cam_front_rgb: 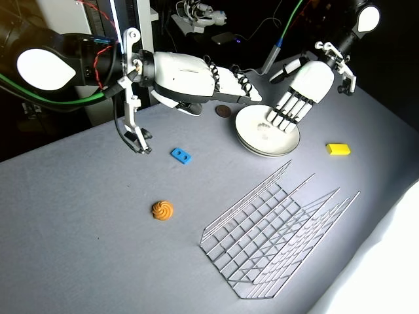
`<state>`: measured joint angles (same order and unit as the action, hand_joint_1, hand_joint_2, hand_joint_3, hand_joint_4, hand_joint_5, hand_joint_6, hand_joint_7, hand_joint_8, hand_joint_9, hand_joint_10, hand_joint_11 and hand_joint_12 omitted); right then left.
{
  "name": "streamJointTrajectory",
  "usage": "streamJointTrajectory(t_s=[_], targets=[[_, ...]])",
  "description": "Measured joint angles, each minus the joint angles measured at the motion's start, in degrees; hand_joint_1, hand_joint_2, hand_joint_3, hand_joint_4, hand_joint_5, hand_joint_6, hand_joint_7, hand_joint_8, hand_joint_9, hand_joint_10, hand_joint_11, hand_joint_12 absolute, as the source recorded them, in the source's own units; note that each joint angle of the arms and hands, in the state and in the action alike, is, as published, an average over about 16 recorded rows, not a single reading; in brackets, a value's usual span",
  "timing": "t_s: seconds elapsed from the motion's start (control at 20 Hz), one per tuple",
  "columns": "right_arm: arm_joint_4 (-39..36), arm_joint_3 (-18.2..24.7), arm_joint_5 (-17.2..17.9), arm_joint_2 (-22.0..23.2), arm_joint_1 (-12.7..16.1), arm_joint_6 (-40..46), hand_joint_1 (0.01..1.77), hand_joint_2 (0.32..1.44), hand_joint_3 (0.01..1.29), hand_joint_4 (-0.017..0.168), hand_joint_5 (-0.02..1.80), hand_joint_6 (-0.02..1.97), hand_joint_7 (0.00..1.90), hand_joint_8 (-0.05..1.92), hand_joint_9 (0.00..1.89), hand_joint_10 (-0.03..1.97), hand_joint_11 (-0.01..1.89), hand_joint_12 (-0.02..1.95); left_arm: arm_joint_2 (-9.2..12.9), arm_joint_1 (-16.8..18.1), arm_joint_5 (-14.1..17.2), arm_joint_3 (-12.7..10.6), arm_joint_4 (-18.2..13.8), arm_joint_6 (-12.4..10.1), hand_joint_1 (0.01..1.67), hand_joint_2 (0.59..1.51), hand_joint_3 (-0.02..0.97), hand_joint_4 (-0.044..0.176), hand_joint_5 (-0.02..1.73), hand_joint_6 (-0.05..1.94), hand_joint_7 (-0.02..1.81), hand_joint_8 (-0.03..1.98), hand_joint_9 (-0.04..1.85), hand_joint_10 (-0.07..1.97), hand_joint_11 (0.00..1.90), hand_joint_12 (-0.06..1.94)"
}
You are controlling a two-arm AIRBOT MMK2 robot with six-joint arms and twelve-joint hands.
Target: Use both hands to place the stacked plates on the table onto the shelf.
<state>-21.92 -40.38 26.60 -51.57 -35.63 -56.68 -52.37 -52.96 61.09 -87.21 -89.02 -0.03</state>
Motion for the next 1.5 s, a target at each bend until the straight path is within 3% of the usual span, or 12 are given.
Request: streamJointTrajectory(t_s=[0.75,1.5], targets=[[0.2,-3.9,-6.5,-6.0,1.1,-4.1,1.13,1.23,0.02,0.003,0.02,0.02,0.02,0.01,0.02,0.01,0.02,-0.01,0.3,2.7,-5.6,10.0,-0.3,-0.8,0.02,1.106,-0.002,-0.008,0.0,-0.02,-0.01,-0.01,0.02,0.01,0.02,0.01],[0.6,-16.6,-5.9,-20.4,-0.3,-7.3,1.22,1.23,0.02,0.003,0.02,0.02,0.02,0.01,0.02,0.01,0.02,-0.01,0.4,2.9,-6.6,11.2,-0.1,-1.5,0.02,1.105,-0.001,-0.009,0.0,-0.03,-0.01,-0.01,0.02,0.01,0.02,0.01]])
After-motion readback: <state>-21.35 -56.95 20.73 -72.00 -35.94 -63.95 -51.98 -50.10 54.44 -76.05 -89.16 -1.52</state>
